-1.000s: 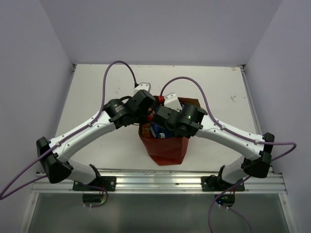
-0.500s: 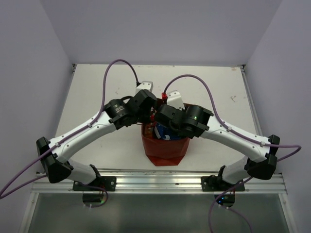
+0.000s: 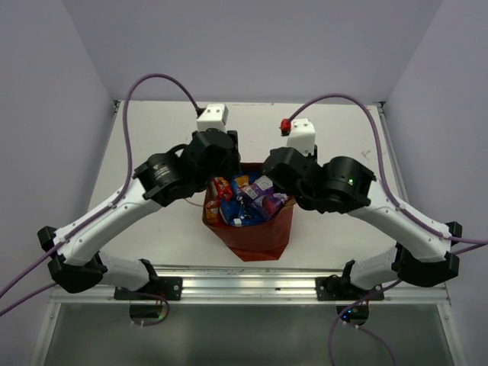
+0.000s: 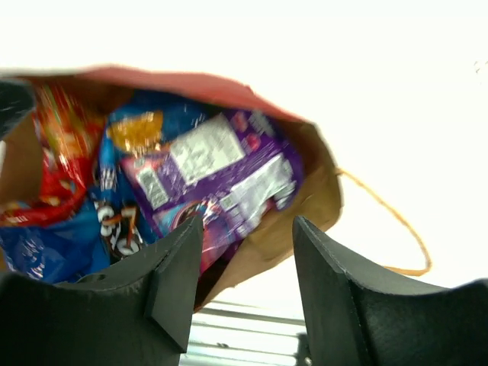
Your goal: Place the snacks into the paper bag
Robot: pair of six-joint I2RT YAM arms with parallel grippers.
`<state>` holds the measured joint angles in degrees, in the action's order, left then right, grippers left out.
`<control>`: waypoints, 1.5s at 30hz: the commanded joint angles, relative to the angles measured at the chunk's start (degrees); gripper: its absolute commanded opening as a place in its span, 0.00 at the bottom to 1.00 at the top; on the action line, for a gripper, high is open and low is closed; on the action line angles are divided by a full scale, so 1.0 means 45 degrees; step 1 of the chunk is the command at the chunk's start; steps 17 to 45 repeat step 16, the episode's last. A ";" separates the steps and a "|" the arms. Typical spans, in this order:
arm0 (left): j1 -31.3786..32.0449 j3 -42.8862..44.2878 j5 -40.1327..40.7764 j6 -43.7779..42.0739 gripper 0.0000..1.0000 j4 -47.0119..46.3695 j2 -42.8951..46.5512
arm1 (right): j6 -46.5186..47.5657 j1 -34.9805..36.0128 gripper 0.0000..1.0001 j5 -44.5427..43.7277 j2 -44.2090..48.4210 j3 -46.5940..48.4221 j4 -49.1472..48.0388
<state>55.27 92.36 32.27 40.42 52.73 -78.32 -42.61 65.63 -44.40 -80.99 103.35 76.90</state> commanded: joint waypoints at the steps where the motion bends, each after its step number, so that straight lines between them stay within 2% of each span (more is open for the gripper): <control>1: 0.0277 0.1212 0.1909 -0.1013 0.58 -0.1931 0.1330 | -0.0804 0.0045 0.55 -0.1889 0.0985 0.1095 0.2616; 7: 0.0277 0.2911 0.3159 -0.1834 0.61 -0.1563 0.1214 | -0.1194 0.0045 0.55 -0.2866 0.1610 0.1038 0.3145; 13: 0.0219 0.2721 0.4488 -0.1894 0.67 -0.1034 0.1954 | -0.1137 0.0026 0.62 -0.3394 0.1962 0.0881 0.3164; 16: -0.0307 0.2271 0.4333 -0.1932 0.68 -0.1171 0.2638 | -0.0631 0.0045 0.65 -0.3726 0.2002 0.1095 0.3164; 45: -0.0307 0.2271 0.4333 -0.1932 0.68 -0.1171 0.2638 | -0.0631 0.0045 0.65 -0.3726 0.2002 0.1095 0.3164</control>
